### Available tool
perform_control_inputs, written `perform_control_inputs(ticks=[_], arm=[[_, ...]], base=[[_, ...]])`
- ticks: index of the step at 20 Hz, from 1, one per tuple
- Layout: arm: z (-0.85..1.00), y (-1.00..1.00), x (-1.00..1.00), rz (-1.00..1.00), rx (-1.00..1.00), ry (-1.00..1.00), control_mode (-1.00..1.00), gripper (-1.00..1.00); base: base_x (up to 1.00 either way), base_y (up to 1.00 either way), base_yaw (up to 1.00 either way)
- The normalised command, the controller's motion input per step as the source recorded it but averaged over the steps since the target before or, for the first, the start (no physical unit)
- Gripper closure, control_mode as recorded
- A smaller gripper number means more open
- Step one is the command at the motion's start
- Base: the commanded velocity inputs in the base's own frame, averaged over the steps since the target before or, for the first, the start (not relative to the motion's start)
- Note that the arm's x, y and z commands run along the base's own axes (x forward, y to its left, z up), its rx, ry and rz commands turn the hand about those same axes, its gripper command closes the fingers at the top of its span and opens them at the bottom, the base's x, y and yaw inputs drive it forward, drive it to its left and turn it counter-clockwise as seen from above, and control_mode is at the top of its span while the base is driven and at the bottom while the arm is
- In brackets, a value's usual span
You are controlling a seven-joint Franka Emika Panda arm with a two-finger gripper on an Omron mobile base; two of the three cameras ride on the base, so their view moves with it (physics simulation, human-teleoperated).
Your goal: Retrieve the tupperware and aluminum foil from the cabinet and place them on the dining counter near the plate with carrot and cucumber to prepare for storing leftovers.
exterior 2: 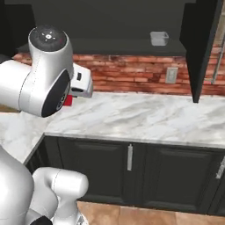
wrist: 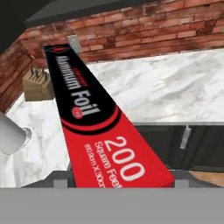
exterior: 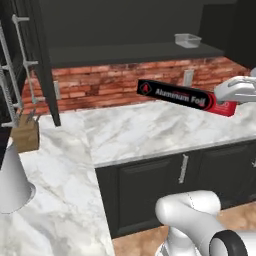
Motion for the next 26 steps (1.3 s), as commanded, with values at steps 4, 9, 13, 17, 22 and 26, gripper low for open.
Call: perform_control_inputs(ticks=[4, 9, 13, 17, 22, 26], arm=[[0.0, 0.0, 0.0, 0.0, 0.0, 0.0, 1.0, 1.0], [0.0, 0.0, 0.0, 0.0, 0.0, 0.0, 1.0, 1.0], [0.0, 0.0, 0.0, 0.0, 0.0, 0.0, 1.0, 1.0], [0.0, 0.0, 0.0, 0.0, 0.0, 0.0, 1.0, 1.0], [0.0, 0.0, 0.0, 0.0, 0.0, 0.0, 1.0, 1.0], [0.0, 0.0, 0.0, 0.0, 0.0, 0.0, 1.0, 1.0]], base=[[-0.92, -0.62, -0.25], [-0.65, -0.67, -0.47], [-0.42, -0.63, -0.64], [-0.25, -0.53, -0.65], [-0.21, -0.54, -0.67], [-0.15, -0.54, -0.67]])
